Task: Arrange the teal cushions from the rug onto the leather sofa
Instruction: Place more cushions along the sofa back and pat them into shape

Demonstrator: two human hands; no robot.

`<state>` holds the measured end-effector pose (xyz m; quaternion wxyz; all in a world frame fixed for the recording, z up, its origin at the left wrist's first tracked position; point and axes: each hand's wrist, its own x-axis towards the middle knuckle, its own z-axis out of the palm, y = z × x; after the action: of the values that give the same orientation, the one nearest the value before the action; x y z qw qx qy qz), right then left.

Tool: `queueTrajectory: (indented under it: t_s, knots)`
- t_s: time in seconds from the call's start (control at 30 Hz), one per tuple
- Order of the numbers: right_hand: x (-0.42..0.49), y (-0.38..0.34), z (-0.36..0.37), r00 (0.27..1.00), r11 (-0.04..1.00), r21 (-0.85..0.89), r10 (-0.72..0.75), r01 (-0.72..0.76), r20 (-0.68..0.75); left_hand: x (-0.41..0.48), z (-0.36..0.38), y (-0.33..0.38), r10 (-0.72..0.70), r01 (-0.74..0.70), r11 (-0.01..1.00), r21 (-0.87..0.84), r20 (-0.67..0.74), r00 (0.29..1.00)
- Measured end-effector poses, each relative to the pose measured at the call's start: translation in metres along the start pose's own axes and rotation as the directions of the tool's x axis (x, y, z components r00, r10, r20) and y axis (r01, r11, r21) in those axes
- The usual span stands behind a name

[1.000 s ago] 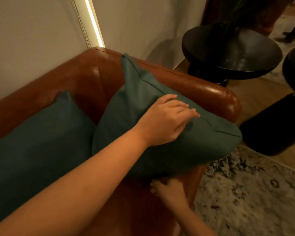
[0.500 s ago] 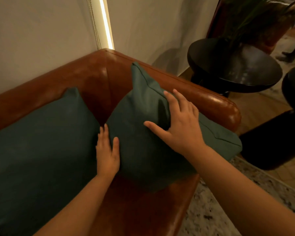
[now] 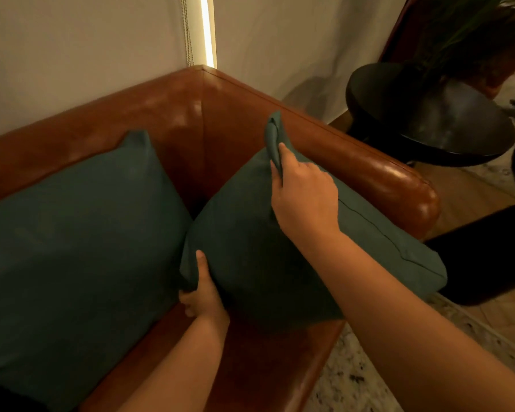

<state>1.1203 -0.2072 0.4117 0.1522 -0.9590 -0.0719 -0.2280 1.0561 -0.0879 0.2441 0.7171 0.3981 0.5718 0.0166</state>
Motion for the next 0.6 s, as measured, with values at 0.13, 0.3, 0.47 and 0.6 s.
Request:
queueTrajectory:
  t_s: [0.13, 0.3, 0.47, 0.6]
  knots:
    - [-0.008, -0.006, -0.012, 1.000, 0.989, -0.147, -0.014, 0.012, -0.017, -0.005, -0.003, -0.008, -0.035, 0.036, 0.999, 0.003, 0.302, 0.953]
    - [0.007, -0.022, -0.040, 0.997, 0.960, -0.277, 0.005, -0.027, -0.080, -0.026, -0.002, -0.006, -0.180, 0.126, 0.977, 0.173, 0.352, 0.919]
    - [0.020, 0.000, -0.076, 0.943, 0.973, -0.168, 0.096, -0.156, -0.318, -0.059, 0.003, 0.026, -0.057, -0.051, 0.977, 0.209, 0.478, 0.876]
    - [-0.004, 0.052, -0.093, 0.870, 0.931, 0.038, 0.353, -0.363, -0.344, -0.063, 0.019, 0.074, 0.211, -0.388, 0.865, 0.317, 0.472, 0.856]
